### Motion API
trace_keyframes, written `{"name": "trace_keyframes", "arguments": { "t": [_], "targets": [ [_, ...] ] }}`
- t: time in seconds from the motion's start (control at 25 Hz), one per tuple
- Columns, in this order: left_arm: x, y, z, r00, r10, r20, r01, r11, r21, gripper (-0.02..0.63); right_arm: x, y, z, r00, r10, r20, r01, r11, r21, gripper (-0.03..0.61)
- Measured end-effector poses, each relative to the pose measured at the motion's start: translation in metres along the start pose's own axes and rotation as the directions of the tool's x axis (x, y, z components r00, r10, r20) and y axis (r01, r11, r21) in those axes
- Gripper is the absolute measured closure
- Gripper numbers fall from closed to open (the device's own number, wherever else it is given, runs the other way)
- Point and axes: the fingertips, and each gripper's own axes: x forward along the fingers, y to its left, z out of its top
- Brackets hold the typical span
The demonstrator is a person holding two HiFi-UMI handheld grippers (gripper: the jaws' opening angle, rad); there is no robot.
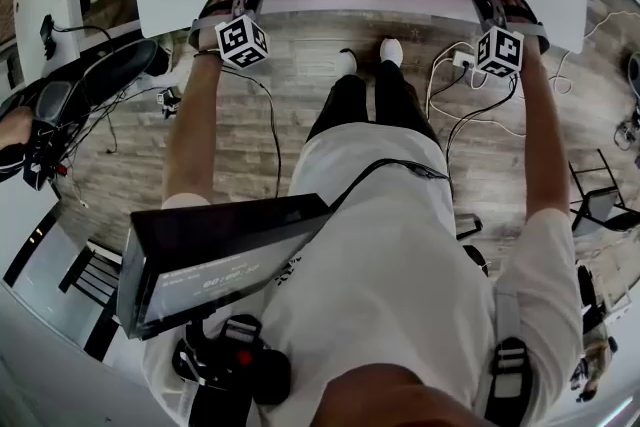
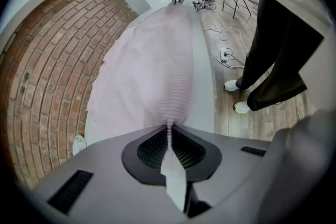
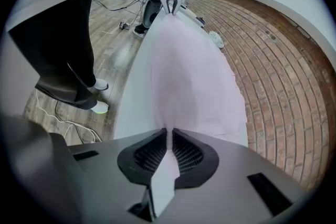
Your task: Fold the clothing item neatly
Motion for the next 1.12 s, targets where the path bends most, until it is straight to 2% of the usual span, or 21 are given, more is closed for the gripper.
{"name": "trace_keyframes", "arguments": {
  "t": [0.24, 0.72, 1.12],
  "targets": [
    [-0.010, 0.001, 0.000, 1.000, 0.014, 0.023, -0.013, 0.999, -0.033, 0.592, -0.013, -0.005, 0.002, 1.000, 0.001, 0.011, -0.002, 0.997, 0.079, 0.545],
    [-0.077, 0.017, 0.017, 0.986, 0.111, 0.121, -0.105, 0.993, -0.056, 0.594, -0.076, -0.020, 0.009, 0.996, -0.089, 0.013, 0.085, 0.975, 0.203, 0.545],
    [-0.106, -0.014, 0.017, 0.981, 0.102, 0.166, -0.093, 0.994, -0.063, 0.594, -0.107, 0.016, 0.007, 0.997, -0.077, 0.021, 0.068, 0.958, 0.279, 0.545]
  ]
}}
